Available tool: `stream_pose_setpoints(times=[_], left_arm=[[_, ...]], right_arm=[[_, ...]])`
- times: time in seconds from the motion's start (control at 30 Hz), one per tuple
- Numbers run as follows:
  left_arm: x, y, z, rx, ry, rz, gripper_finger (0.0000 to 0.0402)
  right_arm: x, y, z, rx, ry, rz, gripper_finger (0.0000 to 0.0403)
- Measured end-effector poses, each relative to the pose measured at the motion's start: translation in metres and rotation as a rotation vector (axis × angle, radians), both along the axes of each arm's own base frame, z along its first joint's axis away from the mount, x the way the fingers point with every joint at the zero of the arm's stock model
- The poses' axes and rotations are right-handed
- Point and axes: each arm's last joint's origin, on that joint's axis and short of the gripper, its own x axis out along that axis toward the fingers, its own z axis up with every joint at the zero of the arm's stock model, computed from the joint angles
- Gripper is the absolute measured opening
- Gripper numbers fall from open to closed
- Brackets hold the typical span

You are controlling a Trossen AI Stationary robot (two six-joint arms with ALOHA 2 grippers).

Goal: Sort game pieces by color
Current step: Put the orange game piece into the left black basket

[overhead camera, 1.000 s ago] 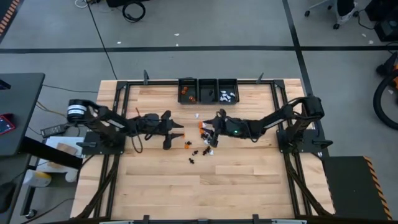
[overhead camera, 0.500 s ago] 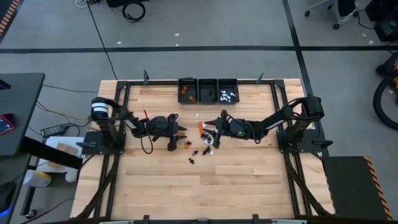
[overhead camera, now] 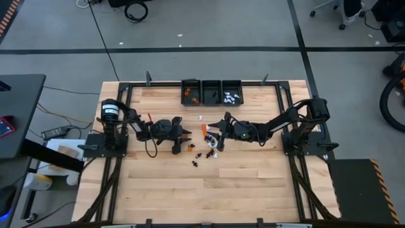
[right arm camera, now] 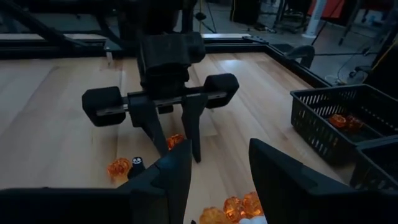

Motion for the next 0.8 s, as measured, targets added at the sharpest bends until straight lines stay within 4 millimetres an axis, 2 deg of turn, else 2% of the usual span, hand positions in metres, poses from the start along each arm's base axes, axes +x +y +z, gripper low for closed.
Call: stream_pose_setpoints(times=[0.2,0.47,0.8], left_arm=[[0.0,0.0,0.0,0.005,0.002,-0.001,0.0068],[0.0,0.0,0.0,0.006,-0.004,-0.001,0.0068],[0.002,0.0,0.014,0.021,0.011,-0.009,0.0068]], right_arm=[[0.0,0.001,-0.001,0.0,0.005,0.005,0.0165],[0.0,0.001,-0.001,0.013,0.003,0.025,0.0165],[0.0,0.001,-0.001,0.014,0.003,0.025,0.0165]])
